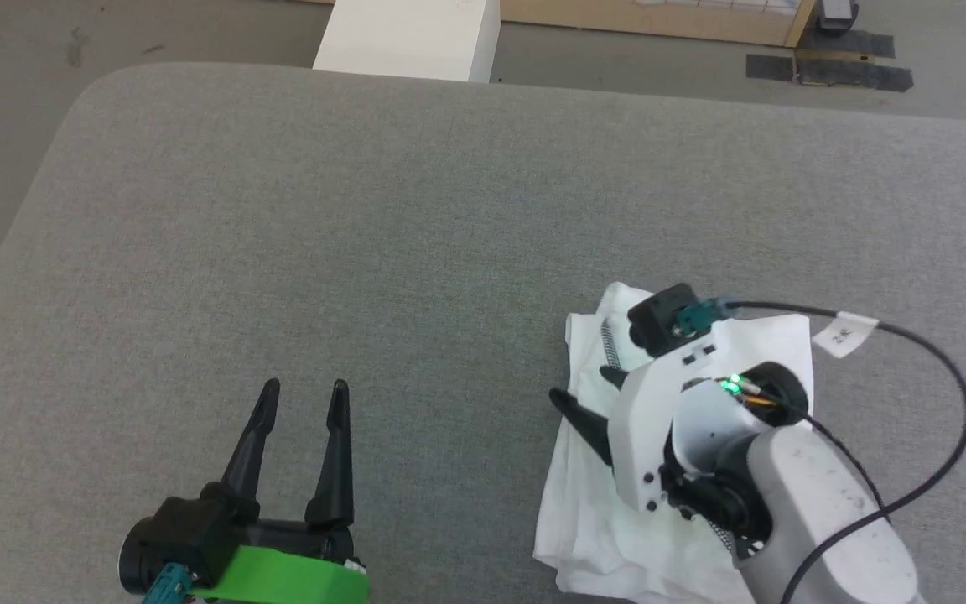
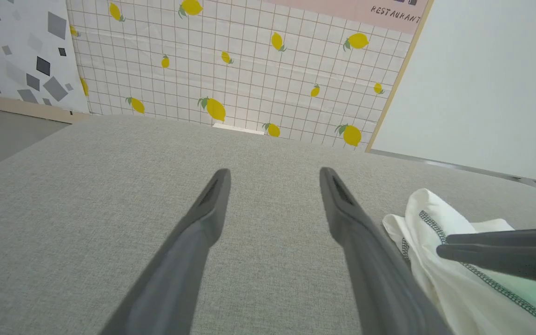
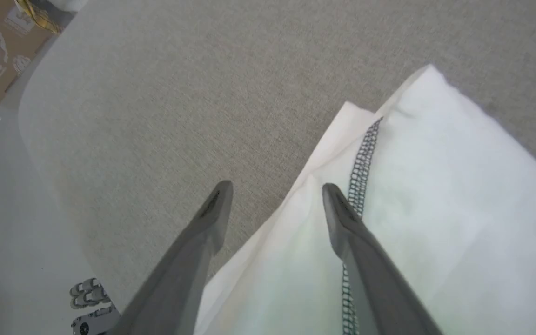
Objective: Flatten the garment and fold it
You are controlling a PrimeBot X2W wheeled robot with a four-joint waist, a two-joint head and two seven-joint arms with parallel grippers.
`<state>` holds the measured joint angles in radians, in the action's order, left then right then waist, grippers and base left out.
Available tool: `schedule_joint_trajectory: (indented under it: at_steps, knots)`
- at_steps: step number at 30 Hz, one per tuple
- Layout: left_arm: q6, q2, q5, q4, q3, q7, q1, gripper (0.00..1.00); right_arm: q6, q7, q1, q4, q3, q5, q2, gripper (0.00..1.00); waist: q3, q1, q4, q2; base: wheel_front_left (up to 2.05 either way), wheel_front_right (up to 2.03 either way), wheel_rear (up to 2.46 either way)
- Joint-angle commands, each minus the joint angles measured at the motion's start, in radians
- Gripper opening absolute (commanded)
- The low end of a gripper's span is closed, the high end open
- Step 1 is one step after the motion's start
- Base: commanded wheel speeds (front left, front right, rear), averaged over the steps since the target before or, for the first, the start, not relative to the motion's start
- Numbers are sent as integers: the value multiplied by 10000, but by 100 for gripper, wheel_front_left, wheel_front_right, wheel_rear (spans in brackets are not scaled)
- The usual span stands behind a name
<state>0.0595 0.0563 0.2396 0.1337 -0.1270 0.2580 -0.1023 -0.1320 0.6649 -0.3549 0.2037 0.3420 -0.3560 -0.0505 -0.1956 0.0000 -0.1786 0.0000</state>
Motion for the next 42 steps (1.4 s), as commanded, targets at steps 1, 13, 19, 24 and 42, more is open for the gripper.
schedule_joint_trajectory:
  at_steps: [1, 13, 19, 24, 42]
  knots:
    - [-49, -59, 148, -23, 58, 38, -19, 100, 13, 106, 54, -374, -169, -157, -40, 100, 147, 0, 135, 0, 0, 0, 0]
    - [96, -60, -164, 175, 261, 38, -239, 100, 13, 1166, 3069, -4625, -4468, -213, -677, 100, 145, 0, 688, 0, 0, 0, 0]
    - [201, -58, -582, 238, 277, 38, -163, 100, 13, 964, 3997, -4710, -5123, -218, -214, 100, -23, 0, 751, 0, 0, 0, 0]
    - [295, -25, -762, 229, 267, 38, -91, 100, 13, 523, 3895, -3905, -5004, -371, -33, 100, -109, 0, 631, 0, 0, 0, 0]
    - [382, -31, -792, 84, 225, 38, 21, 100, 13, -476, 2671, -888, -4513, -316, 2, 0, -157, 0, 461, 0, 0, 0, 0]
